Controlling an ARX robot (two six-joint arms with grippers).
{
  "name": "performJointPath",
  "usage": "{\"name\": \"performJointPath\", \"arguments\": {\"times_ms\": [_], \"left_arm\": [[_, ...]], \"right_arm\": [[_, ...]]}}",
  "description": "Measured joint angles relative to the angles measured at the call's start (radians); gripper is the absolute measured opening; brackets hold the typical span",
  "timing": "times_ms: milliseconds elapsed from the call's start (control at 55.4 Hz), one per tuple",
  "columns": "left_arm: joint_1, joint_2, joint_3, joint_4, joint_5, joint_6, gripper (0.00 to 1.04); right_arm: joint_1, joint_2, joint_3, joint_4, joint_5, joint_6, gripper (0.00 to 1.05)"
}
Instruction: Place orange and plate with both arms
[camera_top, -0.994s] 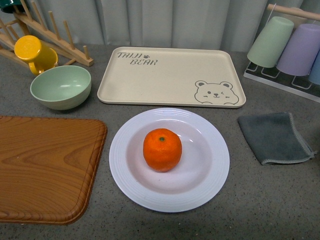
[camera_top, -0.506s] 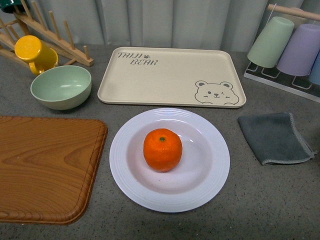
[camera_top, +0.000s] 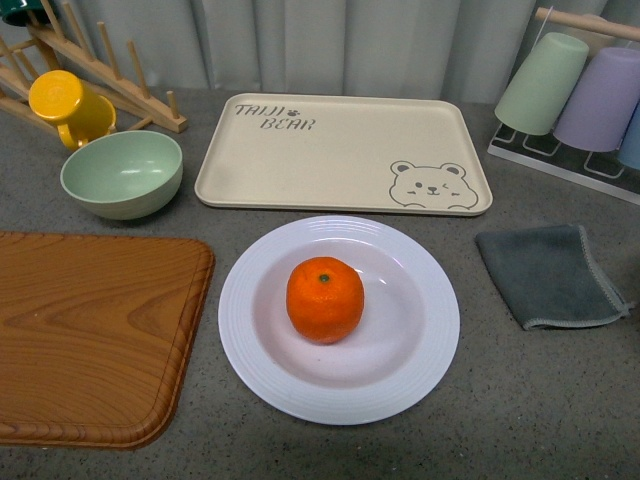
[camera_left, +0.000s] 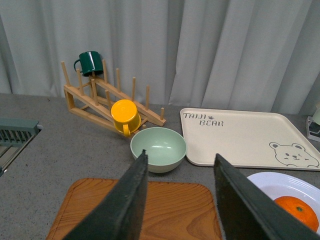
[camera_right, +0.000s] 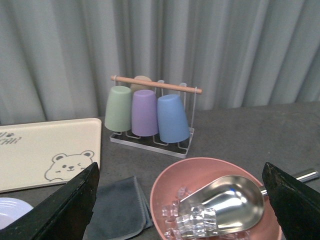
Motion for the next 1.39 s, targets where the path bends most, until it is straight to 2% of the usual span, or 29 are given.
{"name": "performJointPath", "arguments": {"times_ms": [145, 199, 271, 307, 397, 452, 560, 777, 831, 958, 1192, 1391], "left_arm": [[0.0, 0.0, 0.0, 0.0, 0.0, 0.0, 0.71], [0.0, 0.0, 0.0, 0.0, 0.0, 0.0, 0.85], [0.0, 0.0, 0.0, 0.0, 0.0, 0.0, 0.97], [0.0, 0.0, 0.0, 0.0, 0.0, 0.002, 1.0], [0.0, 0.0, 0.0, 0.0, 0.0, 0.002, 0.98], [0.0, 0.0, 0.0, 0.0, 0.0, 0.002, 0.98], [0.0, 0.0, 0.0, 0.0, 0.0, 0.002, 0.98], [0.0, 0.0, 0.0, 0.0, 0.0, 0.002, 0.98], [0.0, 0.0, 0.0, 0.0, 0.0, 0.002, 0.98], [0.0, 0.0, 0.0, 0.0, 0.0, 0.002, 0.98], [0.0, 0.0, 0.0, 0.0, 0.0, 0.002, 0.98], [0.0, 0.0, 0.0, 0.0, 0.0, 0.002, 0.98]], "right_arm": [[0.022, 0.013, 0.0, 0.0, 0.0, -0.01, 0.96], [0.025, 0.02, 0.0, 0.0, -0.001, -0.014, 0.96], [0.027, 0.022, 0.0, 0.0, -0.002, -0.014, 0.96], [0.028, 0.022, 0.0, 0.0, -0.003, -0.013, 0.96], [0.032, 0.035, 0.0, 0.003, -0.051, -0.006, 0.96], [0.028, 0.063, 0.004, 0.006, -0.123, 0.019, 0.96], [-0.051, 0.18, 0.034, 0.055, -0.33, 0.111, 0.96], [-0.179, 0.473, 0.103, 0.134, -0.554, 0.188, 0.96], [-0.235, 0.614, 0.146, 0.159, -0.66, 0.227, 0.96], [-0.302, 0.832, 0.224, 0.196, -0.808, 0.256, 0.96], [-0.35, 1.22, 0.37, 0.25, -0.988, 0.28, 0.96], [-0.34, 1.519, 0.46, 0.275, -1.109, 0.275, 0.96]]}}
